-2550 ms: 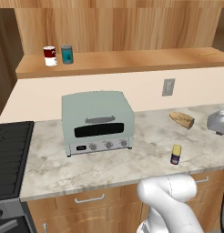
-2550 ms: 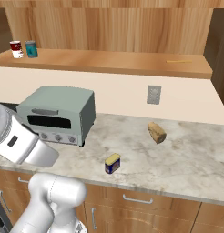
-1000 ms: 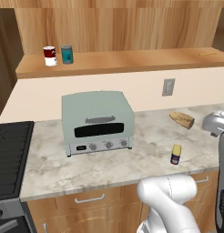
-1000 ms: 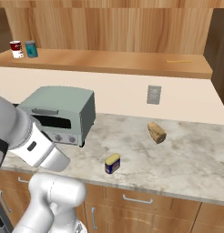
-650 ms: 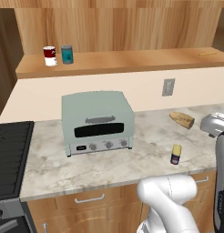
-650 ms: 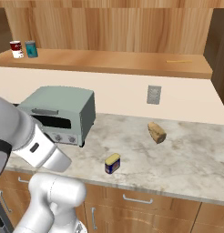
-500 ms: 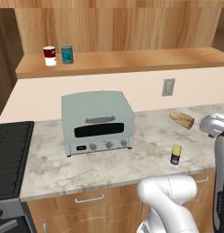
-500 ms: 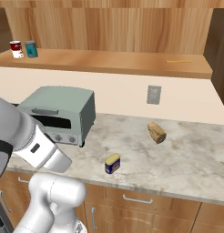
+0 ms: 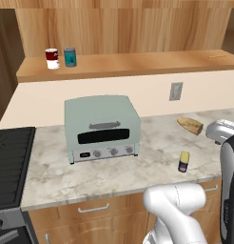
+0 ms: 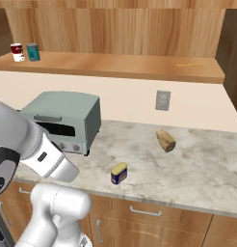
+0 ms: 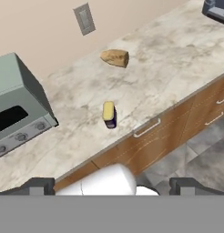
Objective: Pick the cans from the counter and place them in their designated side in the cabinet.
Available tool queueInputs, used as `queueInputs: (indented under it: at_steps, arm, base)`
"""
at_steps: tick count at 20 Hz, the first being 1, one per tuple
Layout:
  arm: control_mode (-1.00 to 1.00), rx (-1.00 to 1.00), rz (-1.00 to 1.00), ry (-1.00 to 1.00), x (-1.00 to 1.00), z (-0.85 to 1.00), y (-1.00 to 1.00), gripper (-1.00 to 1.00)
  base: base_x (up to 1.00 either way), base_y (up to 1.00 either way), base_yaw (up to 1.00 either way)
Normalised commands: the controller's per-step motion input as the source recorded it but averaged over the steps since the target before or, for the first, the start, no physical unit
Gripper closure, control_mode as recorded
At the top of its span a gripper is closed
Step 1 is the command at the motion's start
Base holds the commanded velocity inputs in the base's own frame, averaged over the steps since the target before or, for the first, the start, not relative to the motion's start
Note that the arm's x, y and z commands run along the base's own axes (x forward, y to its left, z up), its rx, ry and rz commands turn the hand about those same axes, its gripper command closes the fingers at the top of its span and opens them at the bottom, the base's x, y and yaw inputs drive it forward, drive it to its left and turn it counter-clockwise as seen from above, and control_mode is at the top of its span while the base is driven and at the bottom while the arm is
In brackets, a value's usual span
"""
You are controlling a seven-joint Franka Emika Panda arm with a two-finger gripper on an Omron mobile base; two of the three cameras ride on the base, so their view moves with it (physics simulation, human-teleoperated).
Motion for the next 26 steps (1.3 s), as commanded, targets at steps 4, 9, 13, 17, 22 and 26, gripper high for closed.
queueInputs:
  at_steps: [4,9,13,17,22,26]
  arm:
    - [-1.00,0.00,0.00,0.00,0.04,-0.07,-0.12,-1.00]
    - [-1.00,0.00,0.00,0.00,0.02,-0.10,-0.14,-1.00]
    - [-1.00,0.01,0.00,0.00,0.05,-0.14,-0.08,-1.00]
    - [-1.00,0.01,0.00,0.00,0.09,-0.12,-0.07,-1.00]
    - [-1.00,0.01,0.00,0.00,0.15,-0.10,-0.02,-1.00]
    - [-1.00,0.00,0.00,0.00,0.20,-0.08,0.00,-1.00]
  base:
    - [0.00,0.00,0.00]
    - [0.00,0.00,0.00]
    - [0.00,0.00,0.00]
    - [0.00,0.00,0.00]
    - [0.00,0.00,0.00]
    - [0.00,0.00,0.00]
